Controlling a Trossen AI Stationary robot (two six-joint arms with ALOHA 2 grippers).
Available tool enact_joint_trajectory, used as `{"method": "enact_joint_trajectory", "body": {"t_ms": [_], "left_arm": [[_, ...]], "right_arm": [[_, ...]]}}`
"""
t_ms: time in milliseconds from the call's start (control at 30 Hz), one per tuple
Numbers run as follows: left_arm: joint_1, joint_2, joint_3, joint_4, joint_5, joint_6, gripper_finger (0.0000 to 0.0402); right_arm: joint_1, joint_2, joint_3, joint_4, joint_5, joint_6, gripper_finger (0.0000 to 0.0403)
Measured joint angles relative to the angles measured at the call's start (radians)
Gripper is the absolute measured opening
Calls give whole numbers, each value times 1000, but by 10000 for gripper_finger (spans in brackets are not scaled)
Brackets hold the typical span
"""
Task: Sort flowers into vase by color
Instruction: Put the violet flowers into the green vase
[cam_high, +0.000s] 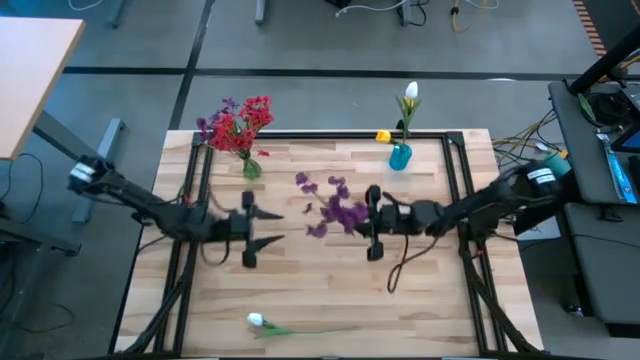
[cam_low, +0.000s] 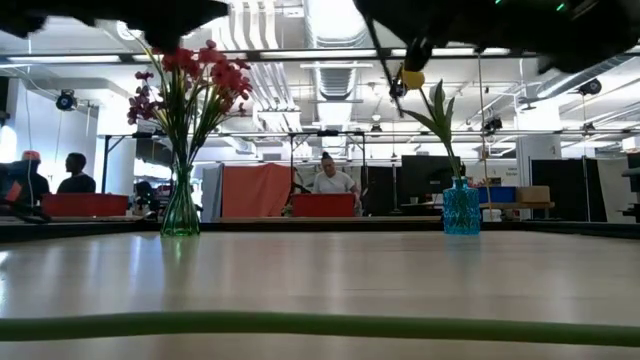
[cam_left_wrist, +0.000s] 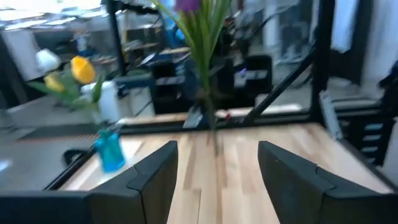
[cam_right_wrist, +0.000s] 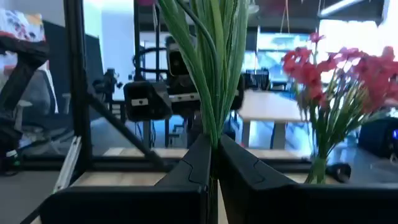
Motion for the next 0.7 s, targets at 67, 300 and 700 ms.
{"method": "enact_joint_trajectory", "body": {"t_ms": [67,300,700], "left_arm": [[130,19,-2,46,163,-2,201],[427,148,46,113,480,-38,195],[440,402,81,434,547,-106,194]], "right_arm": [[-51,42,7,63,-31,-12,12],[-182,197,97,278,-222,11,12],[-221,301,267,291,-317,-24,12]]}}
